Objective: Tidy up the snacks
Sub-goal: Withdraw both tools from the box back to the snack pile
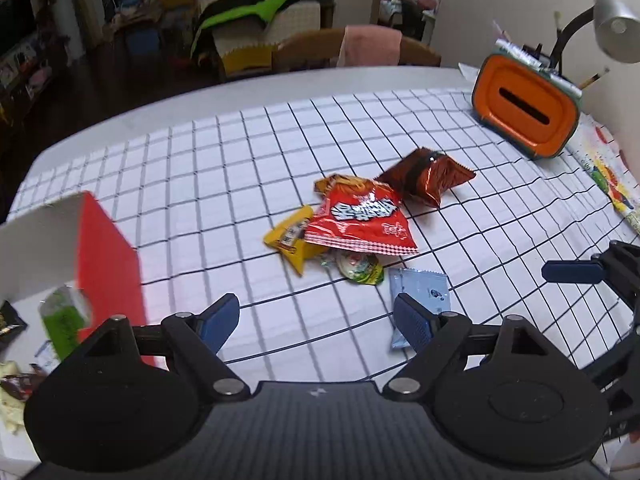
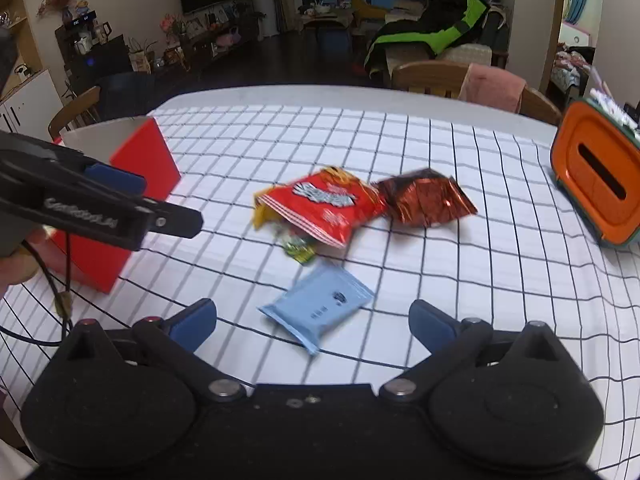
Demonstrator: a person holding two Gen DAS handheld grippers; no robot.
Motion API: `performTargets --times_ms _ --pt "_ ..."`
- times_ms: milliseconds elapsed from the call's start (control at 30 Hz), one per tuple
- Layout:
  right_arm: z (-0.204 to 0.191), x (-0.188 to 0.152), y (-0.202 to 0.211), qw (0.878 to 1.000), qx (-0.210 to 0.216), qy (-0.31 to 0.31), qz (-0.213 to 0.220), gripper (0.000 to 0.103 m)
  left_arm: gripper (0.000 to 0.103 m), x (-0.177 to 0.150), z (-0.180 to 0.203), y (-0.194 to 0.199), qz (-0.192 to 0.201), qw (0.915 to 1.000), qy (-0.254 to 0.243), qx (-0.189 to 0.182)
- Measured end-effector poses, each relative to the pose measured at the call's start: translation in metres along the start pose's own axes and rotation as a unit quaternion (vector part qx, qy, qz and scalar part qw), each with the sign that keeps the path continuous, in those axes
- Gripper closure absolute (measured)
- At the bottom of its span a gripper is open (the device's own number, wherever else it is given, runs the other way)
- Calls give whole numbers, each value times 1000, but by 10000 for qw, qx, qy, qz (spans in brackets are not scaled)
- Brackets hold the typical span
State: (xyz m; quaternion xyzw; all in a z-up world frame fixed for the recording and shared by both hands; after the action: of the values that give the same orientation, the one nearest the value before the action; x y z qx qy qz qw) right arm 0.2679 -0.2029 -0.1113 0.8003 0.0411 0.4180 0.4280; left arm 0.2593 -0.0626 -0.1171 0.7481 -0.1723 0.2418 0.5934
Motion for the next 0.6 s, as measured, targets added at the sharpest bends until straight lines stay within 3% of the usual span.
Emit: performTargets --times_ms 300,600 --pt "27 -17 -22 9995 93 -88 -298 1 19 9 39 -56 -600 9977 -137 278" --pt "33 -22 -49 9978 -55 -470 -474 5 19 25 49 -96 -1110 9917 270 583"
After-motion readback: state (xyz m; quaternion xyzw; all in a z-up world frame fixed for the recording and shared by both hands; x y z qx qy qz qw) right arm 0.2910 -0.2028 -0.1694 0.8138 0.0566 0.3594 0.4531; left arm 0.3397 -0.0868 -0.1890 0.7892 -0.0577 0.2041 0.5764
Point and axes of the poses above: each gripper's, at about its wrist camera, not at the fingertips, and y roughly against the way its jaws point, z to its right, x to its top, the point moved 5 cm from there along -y, roughly the way its jaws point, and after that the axes turned 15 degrees about x, right-handed, at the moved point
